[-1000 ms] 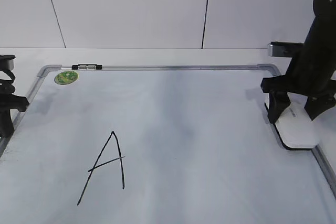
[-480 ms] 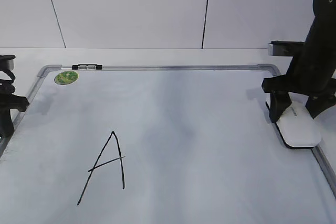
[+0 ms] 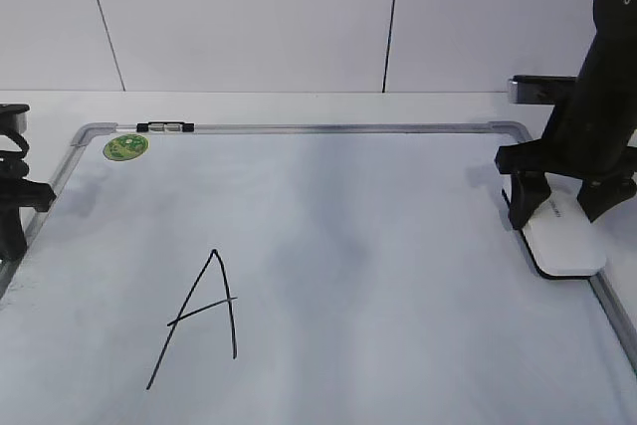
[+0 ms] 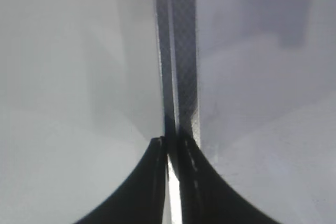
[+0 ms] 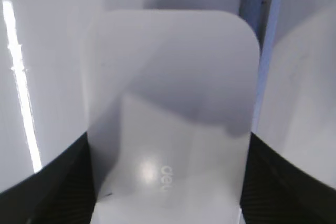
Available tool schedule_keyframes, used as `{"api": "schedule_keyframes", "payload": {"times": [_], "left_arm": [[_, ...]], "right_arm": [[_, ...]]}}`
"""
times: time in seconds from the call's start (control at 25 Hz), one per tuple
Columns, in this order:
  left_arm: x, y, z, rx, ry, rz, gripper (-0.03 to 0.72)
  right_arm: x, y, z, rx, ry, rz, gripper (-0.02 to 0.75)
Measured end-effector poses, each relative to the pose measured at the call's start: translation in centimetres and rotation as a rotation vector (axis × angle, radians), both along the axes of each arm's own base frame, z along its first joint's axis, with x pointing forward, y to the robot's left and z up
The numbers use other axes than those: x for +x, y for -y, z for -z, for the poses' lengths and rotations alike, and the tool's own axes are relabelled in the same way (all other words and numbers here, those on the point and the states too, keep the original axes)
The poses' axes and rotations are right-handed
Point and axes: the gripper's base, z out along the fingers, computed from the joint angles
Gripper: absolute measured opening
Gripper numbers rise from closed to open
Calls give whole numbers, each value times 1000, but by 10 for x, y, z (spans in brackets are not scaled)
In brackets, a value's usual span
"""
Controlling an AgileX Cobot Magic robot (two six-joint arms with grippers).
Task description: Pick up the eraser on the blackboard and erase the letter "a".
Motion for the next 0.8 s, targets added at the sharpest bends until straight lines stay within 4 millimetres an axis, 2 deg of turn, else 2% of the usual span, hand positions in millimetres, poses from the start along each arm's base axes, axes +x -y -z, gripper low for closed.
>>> {"api": "schedule_keyframes", "payload": {"times": [0.56,0.68,0.8], "left_arm": [[0,0,0,0,0,0,36],[0,0,0,0,-2,0,36],[0,0,0,0,-2,0,36]], "right_arm": [[1,1,4,-13,-7,-6,607],[4,2,-3,-31,-16,-3,609],[11,3,-18,-39,9,-1,608]]}}
